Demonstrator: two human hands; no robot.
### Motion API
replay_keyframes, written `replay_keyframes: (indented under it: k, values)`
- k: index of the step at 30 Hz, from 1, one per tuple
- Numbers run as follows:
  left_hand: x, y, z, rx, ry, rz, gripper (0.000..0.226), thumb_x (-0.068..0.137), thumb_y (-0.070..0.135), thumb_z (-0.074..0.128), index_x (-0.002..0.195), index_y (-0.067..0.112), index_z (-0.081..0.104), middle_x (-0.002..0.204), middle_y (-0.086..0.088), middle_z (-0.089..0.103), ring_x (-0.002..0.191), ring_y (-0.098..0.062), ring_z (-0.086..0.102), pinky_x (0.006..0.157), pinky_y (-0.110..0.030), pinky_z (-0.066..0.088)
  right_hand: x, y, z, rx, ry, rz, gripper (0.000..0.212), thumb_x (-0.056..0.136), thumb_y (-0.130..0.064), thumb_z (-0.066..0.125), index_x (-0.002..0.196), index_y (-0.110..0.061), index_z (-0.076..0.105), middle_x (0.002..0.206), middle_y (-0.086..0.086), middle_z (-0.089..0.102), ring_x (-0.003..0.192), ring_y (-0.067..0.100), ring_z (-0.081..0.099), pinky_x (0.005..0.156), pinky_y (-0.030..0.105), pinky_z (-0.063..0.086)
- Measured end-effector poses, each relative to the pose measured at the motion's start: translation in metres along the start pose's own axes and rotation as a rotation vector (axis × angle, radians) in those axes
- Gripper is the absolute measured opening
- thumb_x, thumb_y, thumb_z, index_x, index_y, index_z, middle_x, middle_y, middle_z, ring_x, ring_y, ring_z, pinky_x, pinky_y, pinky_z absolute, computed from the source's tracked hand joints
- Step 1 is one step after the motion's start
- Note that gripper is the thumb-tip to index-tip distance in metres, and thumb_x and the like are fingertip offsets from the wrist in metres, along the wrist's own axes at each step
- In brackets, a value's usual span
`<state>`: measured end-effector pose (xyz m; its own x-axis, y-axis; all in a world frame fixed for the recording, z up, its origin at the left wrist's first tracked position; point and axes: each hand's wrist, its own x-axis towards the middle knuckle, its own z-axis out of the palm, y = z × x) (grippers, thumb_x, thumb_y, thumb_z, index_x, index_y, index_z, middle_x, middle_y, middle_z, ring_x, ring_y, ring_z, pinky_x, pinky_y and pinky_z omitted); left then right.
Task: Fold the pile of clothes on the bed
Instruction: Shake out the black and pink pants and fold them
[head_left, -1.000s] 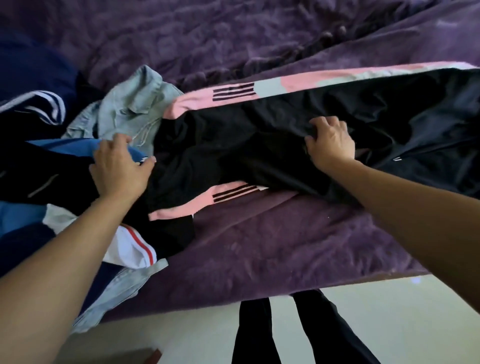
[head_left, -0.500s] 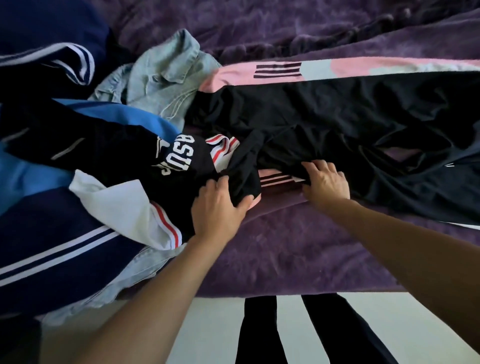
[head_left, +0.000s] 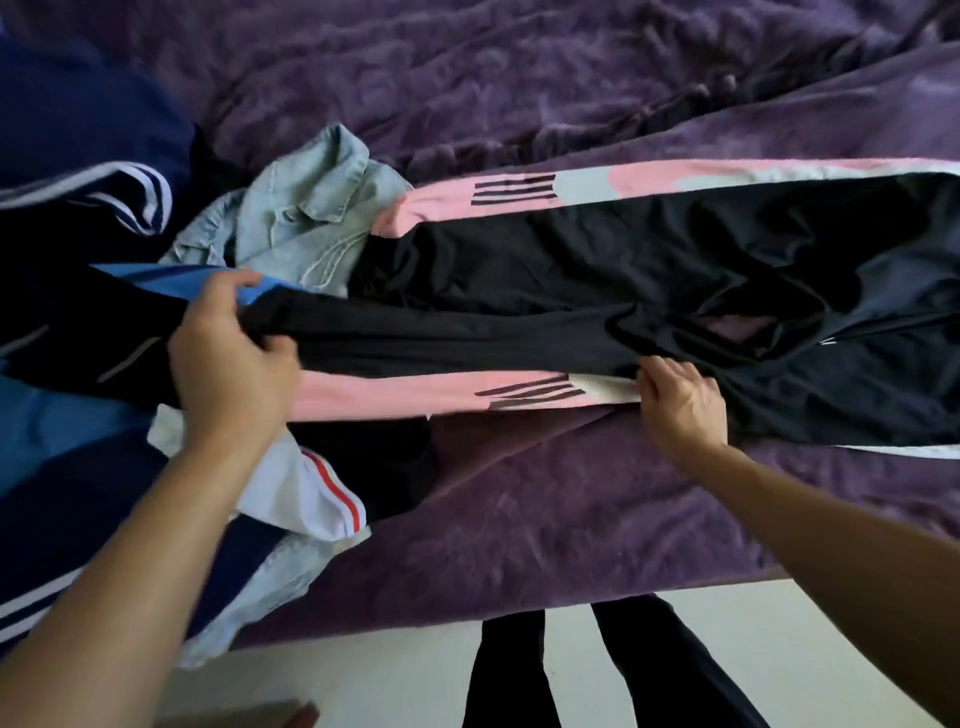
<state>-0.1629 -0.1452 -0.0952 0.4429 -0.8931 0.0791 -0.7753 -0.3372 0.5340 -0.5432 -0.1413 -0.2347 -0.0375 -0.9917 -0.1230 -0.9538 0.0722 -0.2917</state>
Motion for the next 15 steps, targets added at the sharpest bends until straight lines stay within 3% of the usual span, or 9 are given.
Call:
replay_keyframes:
  k: [3,6,10,15]
  values:
    - [0.012,-0.006,-0.013,0.314,-0.209,-0.093,0.061,0.073,0.003,0.069,0.129,0.014,0.047,0.119,-0.023,0.055,0.103,-0.045,0.055,0.088,-0.052,0.044,-0.017,0.003,-0.006,-0.027,-0.037,-0.037,0.029,0.093,-0.022,0.053,0.119,-0.015,0.064,0.115,0.006,0.066,0.108,0.034,0.057,0.082,0.045,0.043]
    - [0.001,0.010,0.008,0.540,-0.283,0.074,0.074,0.069,0.010,0.076,0.134,0.015,0.041,0.126,-0.023,0.044,0.109,-0.046,0.047,0.083,-0.054,0.042,-0.027,0.009,0.001,-0.095,-0.260,-0.001,0.046,0.091,-0.032,0.057,0.136,-0.024,0.051,0.138,0.001,0.051,0.126,0.027,0.045,0.095,0.043,0.039]
    - [-0.037,0.066,0.068,0.443,-0.317,0.355,0.052,0.071,0.014,0.072,0.121,0.015,0.057,0.114,-0.016,0.053,0.105,-0.039,0.049,0.084,-0.049,0.043,-0.039,0.030,0.007,-0.095,-0.380,0.040,0.048,0.090,-0.035,0.055,0.136,-0.027,0.049,0.142,-0.002,0.046,0.131,0.022,0.039,0.098,0.039,0.036]
    - [-0.113,0.141,0.148,0.361,-0.595,0.542,0.031,0.084,0.026,0.058,0.115,0.023,0.058,0.112,-0.003,0.057,0.108,-0.027,0.050,0.088,-0.039,0.041,-0.047,0.091,-0.020,-0.063,-0.328,0.070,0.046,0.086,-0.027,0.058,0.132,-0.022,0.054,0.136,0.000,0.051,0.127,0.025,0.044,0.096,0.040,0.039]
